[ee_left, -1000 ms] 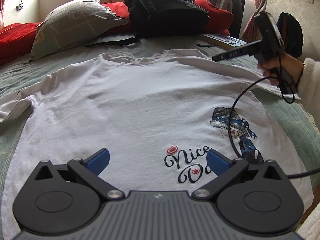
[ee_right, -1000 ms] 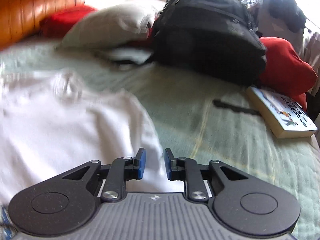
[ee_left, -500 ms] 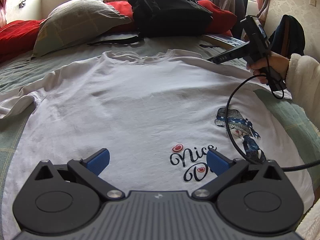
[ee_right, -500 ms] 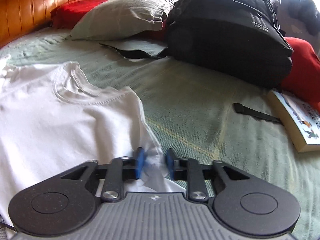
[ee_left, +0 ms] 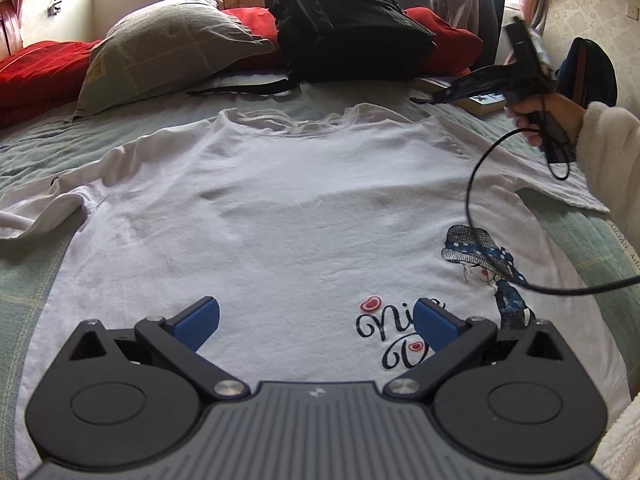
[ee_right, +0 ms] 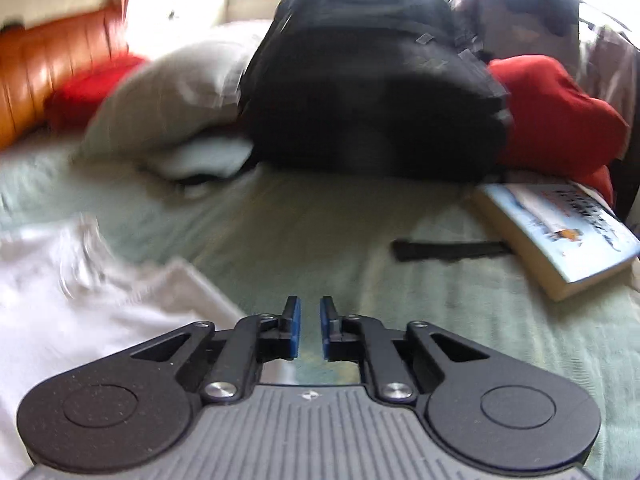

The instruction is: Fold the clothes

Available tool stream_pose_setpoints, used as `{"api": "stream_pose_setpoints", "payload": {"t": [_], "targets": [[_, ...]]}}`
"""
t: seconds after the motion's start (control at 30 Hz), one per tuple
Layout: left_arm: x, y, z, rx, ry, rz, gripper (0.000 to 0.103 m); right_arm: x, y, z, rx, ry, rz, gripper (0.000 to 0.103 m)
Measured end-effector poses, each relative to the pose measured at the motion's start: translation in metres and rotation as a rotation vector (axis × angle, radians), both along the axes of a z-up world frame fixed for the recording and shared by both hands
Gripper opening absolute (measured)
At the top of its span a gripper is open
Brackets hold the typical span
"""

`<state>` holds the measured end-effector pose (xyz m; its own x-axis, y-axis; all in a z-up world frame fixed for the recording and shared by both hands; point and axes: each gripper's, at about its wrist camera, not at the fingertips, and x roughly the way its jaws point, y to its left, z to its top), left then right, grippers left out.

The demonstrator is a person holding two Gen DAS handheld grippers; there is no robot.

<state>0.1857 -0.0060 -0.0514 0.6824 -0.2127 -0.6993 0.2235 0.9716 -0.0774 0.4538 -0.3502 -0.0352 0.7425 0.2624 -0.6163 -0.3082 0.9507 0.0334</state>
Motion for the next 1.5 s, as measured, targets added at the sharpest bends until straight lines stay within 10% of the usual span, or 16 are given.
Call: {"api": "stream_pose_setpoints", "payload": {"t": [0.17,0.5,0.6,0.8,0.93,1.07,1.2,1.5], "targets": [[0.000,-0.002,-0.002,-0.003,0.005,-0.011,0.102,-0.027,-0.039,0.007,-0.050,0.016,-0.016,0.041],[-0.005,-0.014,-0.002,0.003,0.012,-0.050,0.102,-0.055,-0.083,-0.039,-0.137,0.137,-0.020,0.047],[-0.006,-0.016,0.000,0.008,0.009,-0.049,0.102,-0.058,-0.087,-0.042,-0.095,0.138,-0.022,0.006],[-0.007,-0.015,0.002,0.017,0.003,-0.038,0.102,-0.052,-0.096,-0.031,-0.122,0.089,-0.209,0.003],[-0.005,-0.014,0.001,0.019,0.003,-0.030,0.102,-0.062,-0.082,-0.009,-0.014,0.073,-0.188,0.013],[-0.004,-0.014,0.000,0.026,0.004,-0.022,0.102,-0.066,-0.033,0.000,0.089,0.155,-0.104,0.048],[-0.007,-0.006,0.002,0.025,-0.003,-0.003,0.102,-0.044,0.017,-0.026,0.063,0.327,-0.145,0.050],[-0.013,0.014,0.005,0.003,-0.024,0.041,0.102,0.007,0.034,-0.035,0.018,0.265,-0.274,0.061]]}}
